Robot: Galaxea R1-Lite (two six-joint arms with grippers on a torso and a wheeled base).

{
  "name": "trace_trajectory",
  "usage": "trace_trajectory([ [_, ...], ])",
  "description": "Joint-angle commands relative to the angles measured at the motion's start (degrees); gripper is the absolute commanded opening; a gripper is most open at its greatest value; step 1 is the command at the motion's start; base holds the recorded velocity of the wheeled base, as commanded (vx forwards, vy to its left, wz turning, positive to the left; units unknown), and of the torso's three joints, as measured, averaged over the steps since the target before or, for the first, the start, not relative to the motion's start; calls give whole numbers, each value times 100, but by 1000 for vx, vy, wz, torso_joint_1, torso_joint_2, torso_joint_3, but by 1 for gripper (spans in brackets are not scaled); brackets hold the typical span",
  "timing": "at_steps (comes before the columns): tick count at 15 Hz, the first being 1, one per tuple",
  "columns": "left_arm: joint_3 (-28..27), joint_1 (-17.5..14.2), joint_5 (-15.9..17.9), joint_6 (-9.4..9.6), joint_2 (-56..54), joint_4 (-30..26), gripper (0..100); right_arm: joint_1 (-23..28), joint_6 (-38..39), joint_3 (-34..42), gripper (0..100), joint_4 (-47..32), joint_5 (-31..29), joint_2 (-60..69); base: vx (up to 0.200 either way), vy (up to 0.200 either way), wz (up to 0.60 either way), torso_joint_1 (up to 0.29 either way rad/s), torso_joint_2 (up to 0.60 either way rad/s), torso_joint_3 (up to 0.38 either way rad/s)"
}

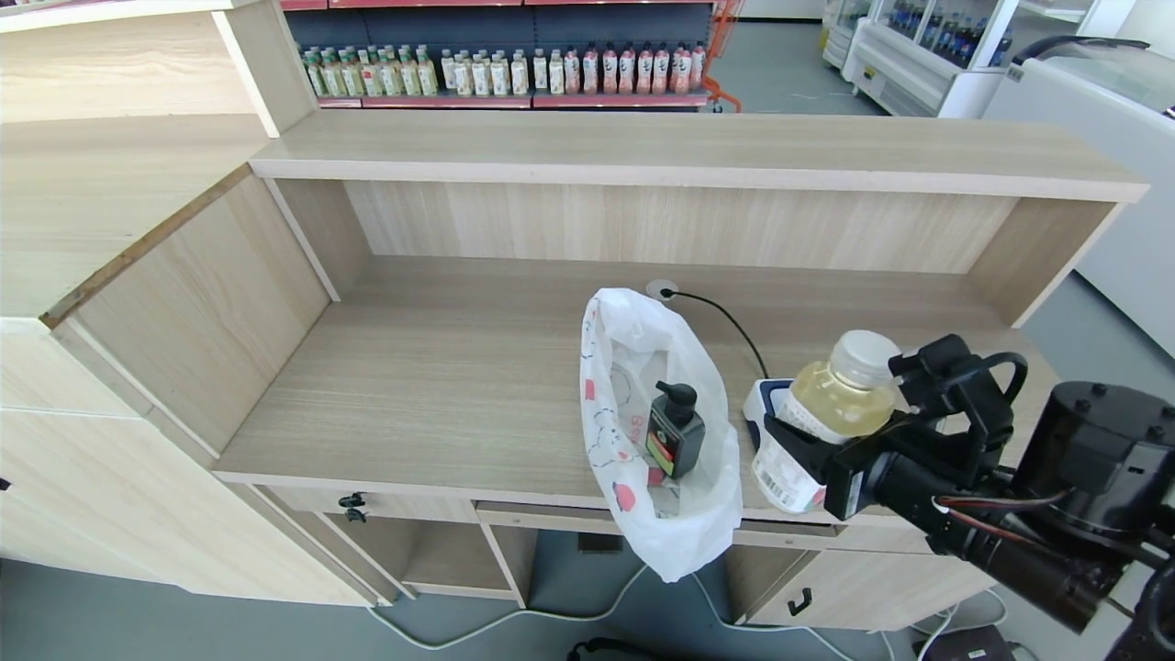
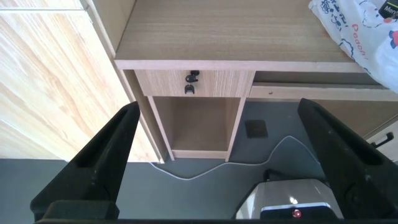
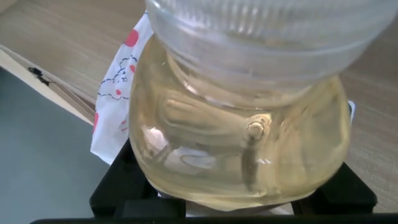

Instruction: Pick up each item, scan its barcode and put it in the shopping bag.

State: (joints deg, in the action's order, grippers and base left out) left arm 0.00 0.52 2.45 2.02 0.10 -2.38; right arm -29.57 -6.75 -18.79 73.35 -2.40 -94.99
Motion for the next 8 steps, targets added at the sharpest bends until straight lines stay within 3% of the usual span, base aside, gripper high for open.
trace_trajectory([
  [1,0,0,1,0,-1,0,100,127,-116,24,0,408,3,-679,0,0,0,0,0,0],
  [5,0,0,1,-9,-1,0,100,576,-353,-319,0,1208,-6,-1356,0,0,0,0,0,0],
  [8,0,0,1,-9,-1,0,100,690,-423,-943,0,1243,-32,-1663,0,0,0,0,0,0],
])
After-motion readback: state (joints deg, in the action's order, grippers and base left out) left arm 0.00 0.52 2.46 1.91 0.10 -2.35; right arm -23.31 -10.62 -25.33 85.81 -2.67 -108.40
